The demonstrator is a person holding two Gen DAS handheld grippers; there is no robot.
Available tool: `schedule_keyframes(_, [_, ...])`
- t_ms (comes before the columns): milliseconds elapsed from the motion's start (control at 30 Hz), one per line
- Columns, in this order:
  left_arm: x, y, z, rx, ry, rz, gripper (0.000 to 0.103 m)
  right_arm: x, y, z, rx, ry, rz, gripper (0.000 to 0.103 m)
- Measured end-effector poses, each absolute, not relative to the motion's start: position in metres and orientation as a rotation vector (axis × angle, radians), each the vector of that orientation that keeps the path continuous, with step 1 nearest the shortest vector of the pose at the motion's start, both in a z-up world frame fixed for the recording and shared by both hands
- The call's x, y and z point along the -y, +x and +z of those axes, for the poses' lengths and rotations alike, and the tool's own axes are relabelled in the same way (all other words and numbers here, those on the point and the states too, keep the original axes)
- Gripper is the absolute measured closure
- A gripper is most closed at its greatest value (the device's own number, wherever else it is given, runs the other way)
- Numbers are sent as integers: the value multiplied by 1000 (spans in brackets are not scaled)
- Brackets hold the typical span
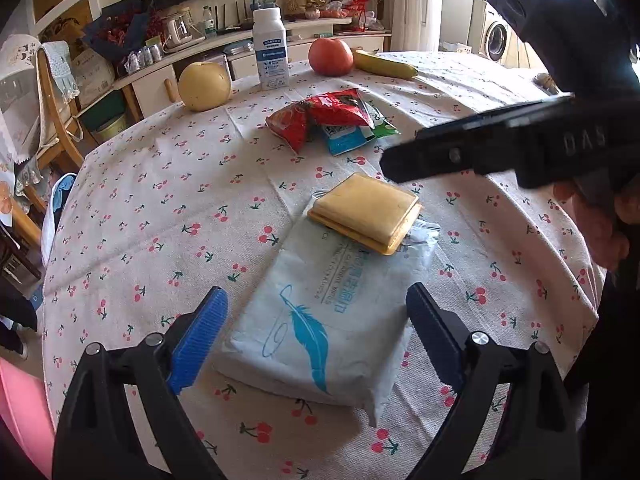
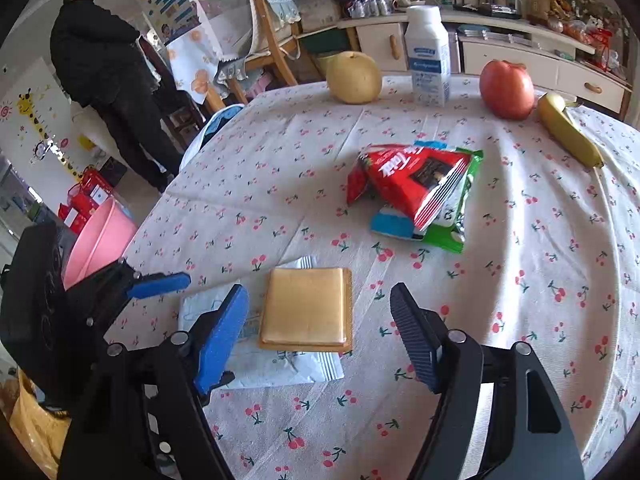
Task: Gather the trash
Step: 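Grasp the white feather-print wipes packet with the left gripper while the right grasps the yellow pad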
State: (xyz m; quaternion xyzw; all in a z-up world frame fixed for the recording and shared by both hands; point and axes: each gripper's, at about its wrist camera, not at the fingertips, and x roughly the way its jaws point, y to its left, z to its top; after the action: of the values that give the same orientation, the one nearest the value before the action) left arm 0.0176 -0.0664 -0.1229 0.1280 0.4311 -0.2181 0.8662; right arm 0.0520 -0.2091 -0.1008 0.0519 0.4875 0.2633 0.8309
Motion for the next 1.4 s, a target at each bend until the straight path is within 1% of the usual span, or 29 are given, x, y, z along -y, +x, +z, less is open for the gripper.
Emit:
schedule_keyframes(100, [62,28,-127,-947,243,-501,12,199,49,-106,-1053,71,592,30])
schedule_keyframes(500, [60,43,-136,-1031,169,-612,12,169,48,-124,-1062,-89,611,30])
schedule_keyframes(700, [69,35,-137,-1036,204,-646,11,165,53,-133,-1081,-119,586,29])
schedule_keyframes(833, [77,29,-139,-1026,271,-642,7,167,54,-134,-1078,-116,587,30])
schedule_keyframes(967, [86,23,-144,-1001,358,-614,5,168,54,-133,-1074,-114,586,39])
schedule_keyframes(1133, [89,26,-144,-980,337,-576,5,169,54,-132,-1077,-101,591,39])
schedule_keyframes(1200, [89,28,-144,-974,328,-560,7,171,54,-132,-1083,-88,593,39])
schedule_keyframes(1267, [89,30,-144,-966,313,-540,10,173,55,-131,-1086,-82,587,40])
schedule_keyframes(1333, [87,31,-143,-958,298,-520,16,175,55,-129,-1080,-72,579,40])
schedule_keyframes(1400, [87,33,-142,-957,283,-508,18,181,57,-126,-1073,-54,568,40])
